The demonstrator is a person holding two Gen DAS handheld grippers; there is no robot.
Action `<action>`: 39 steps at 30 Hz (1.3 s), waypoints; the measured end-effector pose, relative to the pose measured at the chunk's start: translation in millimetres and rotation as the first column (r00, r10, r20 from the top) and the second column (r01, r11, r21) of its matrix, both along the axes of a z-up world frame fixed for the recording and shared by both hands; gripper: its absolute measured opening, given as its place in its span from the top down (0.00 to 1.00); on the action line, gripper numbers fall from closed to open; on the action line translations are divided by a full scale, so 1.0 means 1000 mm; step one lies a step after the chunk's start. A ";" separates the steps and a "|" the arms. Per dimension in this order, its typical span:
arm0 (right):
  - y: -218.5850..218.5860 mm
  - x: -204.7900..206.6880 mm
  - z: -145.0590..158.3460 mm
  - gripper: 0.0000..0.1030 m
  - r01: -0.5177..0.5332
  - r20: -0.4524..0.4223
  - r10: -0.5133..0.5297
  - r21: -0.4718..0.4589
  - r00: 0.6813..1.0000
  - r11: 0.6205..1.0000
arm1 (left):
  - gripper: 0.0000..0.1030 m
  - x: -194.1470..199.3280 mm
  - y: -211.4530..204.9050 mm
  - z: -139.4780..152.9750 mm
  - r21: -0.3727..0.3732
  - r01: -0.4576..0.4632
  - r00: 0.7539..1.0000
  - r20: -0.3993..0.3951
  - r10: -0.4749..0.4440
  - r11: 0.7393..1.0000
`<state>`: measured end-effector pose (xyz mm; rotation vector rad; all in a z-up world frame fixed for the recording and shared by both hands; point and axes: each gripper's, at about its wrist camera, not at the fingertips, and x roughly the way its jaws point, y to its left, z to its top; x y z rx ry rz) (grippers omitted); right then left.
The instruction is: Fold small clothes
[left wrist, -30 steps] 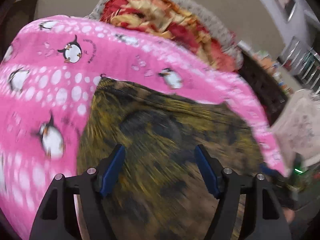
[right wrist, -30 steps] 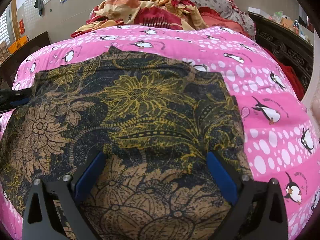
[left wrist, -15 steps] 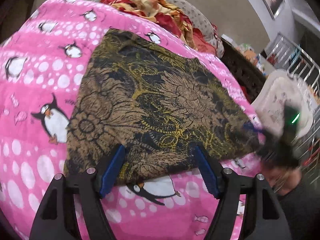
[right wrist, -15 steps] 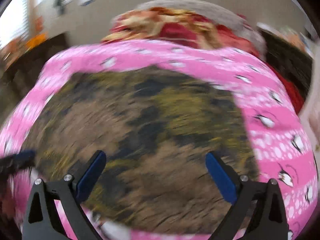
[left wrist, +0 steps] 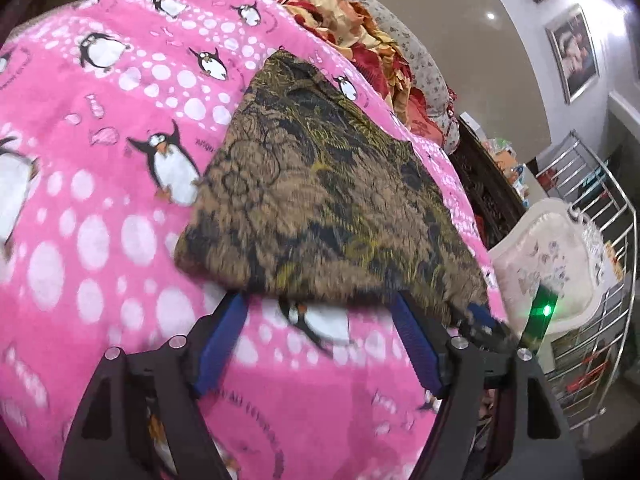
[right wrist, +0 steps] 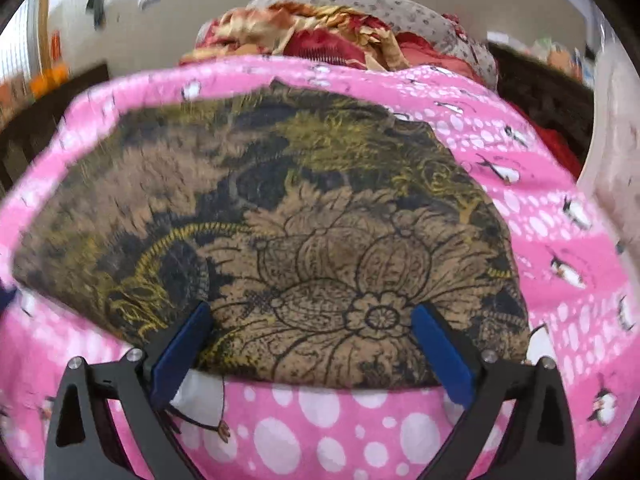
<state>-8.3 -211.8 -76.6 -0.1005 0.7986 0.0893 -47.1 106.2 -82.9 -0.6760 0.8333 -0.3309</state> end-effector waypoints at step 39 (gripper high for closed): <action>0.021 0.021 0.104 0.05 -0.212 0.145 0.206 0.025 0.968 0.977 | 1.00 0.014 -0.046 0.057 0.489 -0.144 0.967 0.253 0.018 0.860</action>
